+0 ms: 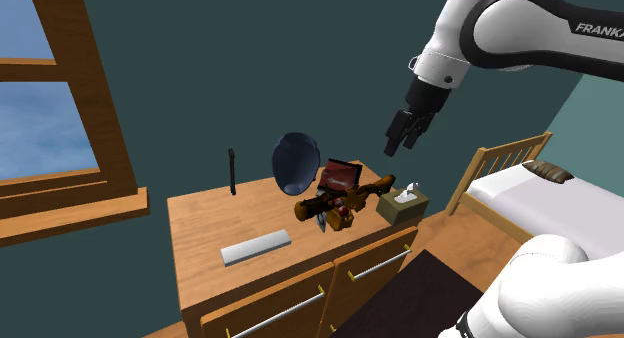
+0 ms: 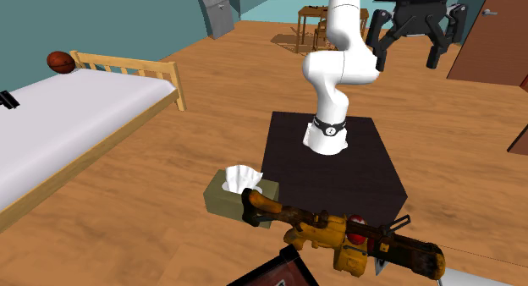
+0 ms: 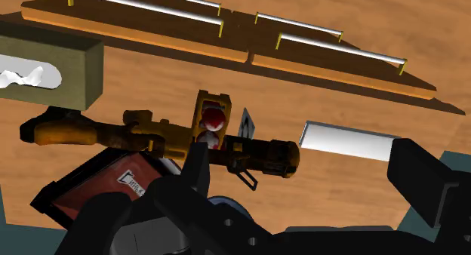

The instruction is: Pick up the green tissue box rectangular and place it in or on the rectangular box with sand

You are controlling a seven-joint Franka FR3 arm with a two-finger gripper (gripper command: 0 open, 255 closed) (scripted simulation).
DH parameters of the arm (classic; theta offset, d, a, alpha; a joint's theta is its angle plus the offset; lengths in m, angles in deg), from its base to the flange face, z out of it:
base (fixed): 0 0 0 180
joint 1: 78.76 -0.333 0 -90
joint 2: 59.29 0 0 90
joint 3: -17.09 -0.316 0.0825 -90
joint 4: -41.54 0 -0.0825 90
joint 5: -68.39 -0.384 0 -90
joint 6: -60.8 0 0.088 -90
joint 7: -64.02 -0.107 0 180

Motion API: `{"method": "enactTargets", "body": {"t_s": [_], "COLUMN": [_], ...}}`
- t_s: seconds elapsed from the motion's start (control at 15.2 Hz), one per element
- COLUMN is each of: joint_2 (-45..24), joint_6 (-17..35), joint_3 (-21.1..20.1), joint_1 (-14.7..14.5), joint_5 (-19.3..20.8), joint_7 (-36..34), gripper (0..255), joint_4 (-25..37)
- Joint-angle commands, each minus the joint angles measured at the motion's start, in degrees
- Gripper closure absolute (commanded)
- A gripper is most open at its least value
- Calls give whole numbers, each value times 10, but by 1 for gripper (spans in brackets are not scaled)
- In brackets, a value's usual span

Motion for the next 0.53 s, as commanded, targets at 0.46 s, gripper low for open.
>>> {"method": "enactTargets", "body": {"t_s": [0.46], "joint_2": [-10], "joint_6": [110], "joint_3": [61], "joint_1": [51], "joint_5": [4], "joint_7": [4], "gripper": [0], "joint_4": [-80]}}
